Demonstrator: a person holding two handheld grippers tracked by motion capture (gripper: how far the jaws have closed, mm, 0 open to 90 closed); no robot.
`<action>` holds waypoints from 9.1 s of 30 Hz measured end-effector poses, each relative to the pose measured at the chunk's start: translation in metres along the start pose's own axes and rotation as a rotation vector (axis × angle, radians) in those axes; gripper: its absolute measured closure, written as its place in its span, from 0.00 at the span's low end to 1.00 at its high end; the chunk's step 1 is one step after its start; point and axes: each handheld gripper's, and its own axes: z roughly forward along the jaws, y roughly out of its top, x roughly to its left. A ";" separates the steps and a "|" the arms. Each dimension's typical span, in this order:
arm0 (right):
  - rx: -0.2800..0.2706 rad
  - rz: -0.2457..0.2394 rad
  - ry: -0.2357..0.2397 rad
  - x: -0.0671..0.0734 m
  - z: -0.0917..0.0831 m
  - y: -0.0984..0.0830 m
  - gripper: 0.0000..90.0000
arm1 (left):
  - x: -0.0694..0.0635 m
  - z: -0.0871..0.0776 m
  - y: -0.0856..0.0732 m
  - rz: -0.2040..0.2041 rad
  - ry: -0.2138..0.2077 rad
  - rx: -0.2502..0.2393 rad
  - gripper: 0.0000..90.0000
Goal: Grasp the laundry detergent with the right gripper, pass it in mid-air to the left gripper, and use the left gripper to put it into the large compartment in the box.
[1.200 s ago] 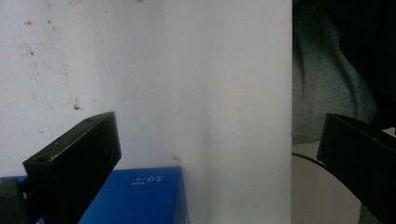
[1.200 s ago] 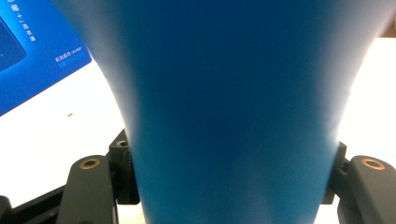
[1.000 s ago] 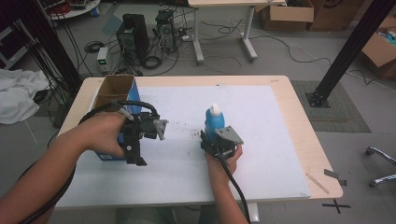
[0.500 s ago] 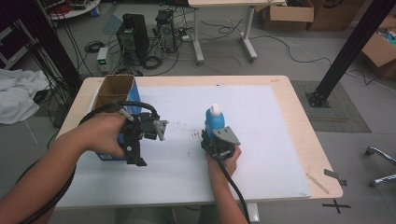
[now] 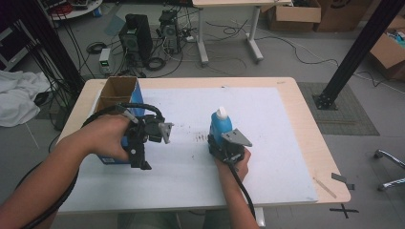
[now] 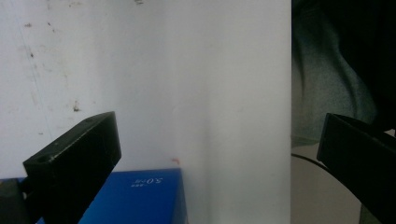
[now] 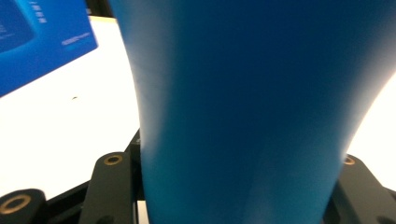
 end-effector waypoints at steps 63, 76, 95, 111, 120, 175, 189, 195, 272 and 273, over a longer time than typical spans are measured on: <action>0.032 -0.423 1.020 0.044 -0.014 0.044 0.49 | 0.001 -0.029 0.063 0.089 -0.020 -0.002 0.00; 0.017 -0.456 1.041 0.063 -0.004 0.049 0.49 | -0.001 -0.024 0.068 0.089 -0.033 0.016 0.00; 0.013 -0.449 1.041 0.070 0.001 0.050 0.49 | -0.002 -0.022 0.064 0.081 -0.008 0.038 0.11; 0.013 -0.442 1.042 0.068 -0.001 0.051 0.49 | -0.002 -0.023 0.068 0.085 0.007 0.058 0.22; 0.008 -0.441 1.044 0.068 -0.002 0.051 0.49 | -0.003 -0.024 0.070 0.089 0.009 0.063 0.28; 0.041 -0.434 1.052 0.065 0.000 0.053 0.47 | -0.007 -0.023 0.077 0.067 0.047 0.109 0.43; 0.063 -0.397 1.048 0.057 -0.003 0.053 0.40 | -0.003 -0.025 0.076 0.055 0.033 0.123 0.43; 0.089 -0.375 1.016 0.049 -0.003 0.053 0.32 | 0.000 -0.025 0.068 0.033 0.031 0.120 0.43; 0.922 -0.805 0.677 -0.015 -0.065 0.134 0.17 | 0.077 -0.195 -0.038 -1.182 0.048 0.150 0.42; 0.925 -0.802 0.677 -0.016 -0.065 0.133 0.17 | 0.077 -0.196 -0.040 -1.198 0.053 0.148 0.42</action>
